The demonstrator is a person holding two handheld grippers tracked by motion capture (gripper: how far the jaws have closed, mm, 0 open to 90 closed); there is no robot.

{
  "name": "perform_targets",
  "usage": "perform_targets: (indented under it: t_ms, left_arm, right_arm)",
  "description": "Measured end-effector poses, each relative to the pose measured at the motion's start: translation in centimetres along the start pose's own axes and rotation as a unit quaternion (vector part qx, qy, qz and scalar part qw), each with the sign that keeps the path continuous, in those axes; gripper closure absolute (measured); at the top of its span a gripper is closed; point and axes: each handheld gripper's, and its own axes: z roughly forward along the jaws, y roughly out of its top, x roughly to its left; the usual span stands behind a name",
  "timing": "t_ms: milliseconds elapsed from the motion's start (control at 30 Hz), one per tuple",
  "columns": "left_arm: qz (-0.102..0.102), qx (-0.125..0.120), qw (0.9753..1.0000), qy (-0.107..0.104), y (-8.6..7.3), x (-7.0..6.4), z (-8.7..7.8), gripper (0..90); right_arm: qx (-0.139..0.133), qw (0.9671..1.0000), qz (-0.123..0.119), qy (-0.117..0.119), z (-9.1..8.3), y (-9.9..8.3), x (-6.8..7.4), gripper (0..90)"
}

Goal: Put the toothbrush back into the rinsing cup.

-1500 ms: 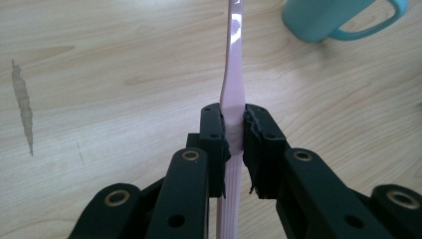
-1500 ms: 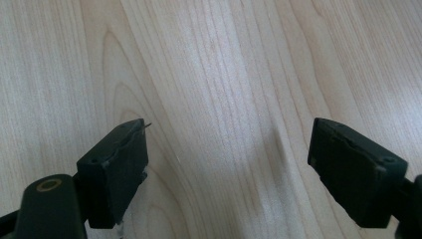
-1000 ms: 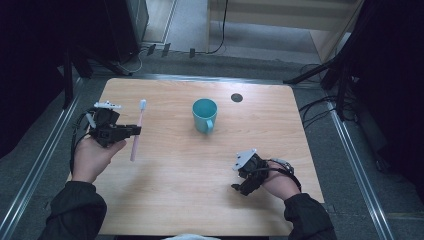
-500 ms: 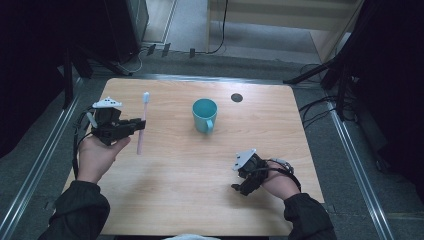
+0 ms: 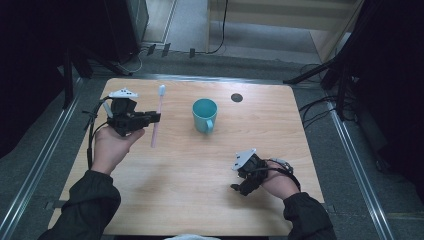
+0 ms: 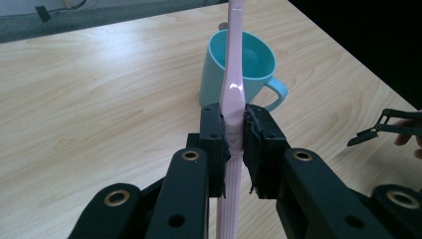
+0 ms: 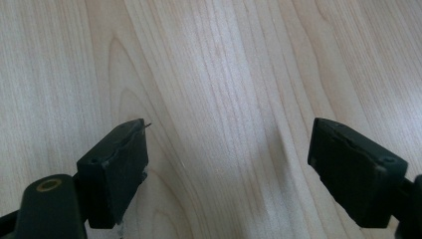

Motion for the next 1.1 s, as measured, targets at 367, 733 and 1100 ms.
perform_targets:
  t_ms: [367, 733, 1100]
  left_arm:
    - [0.015, -0.006, 0.9998, 0.007, 2.5, -0.6, 1.9, 79.3]
    - [0.016, -0.001, 0.9999, 0.005, 4.3, -0.8, 3.9, 79.3]
    - [0.015, 0.002, 0.9999, -0.006, 6.0, -1.5, 6.3, 79.3]
  right_arm:
    - [-0.005, 1.0000, -0.002, 0.003, 0.0, 0.2, 0.0, 16.0]
    - [-0.005, 1.0000, -0.002, 0.008, 0.0, 0.3, 0.0, 16.1]
    - [-0.008, 0.9999, -0.006, 0.008, 0.1, 0.3, 0.1, 16.1]
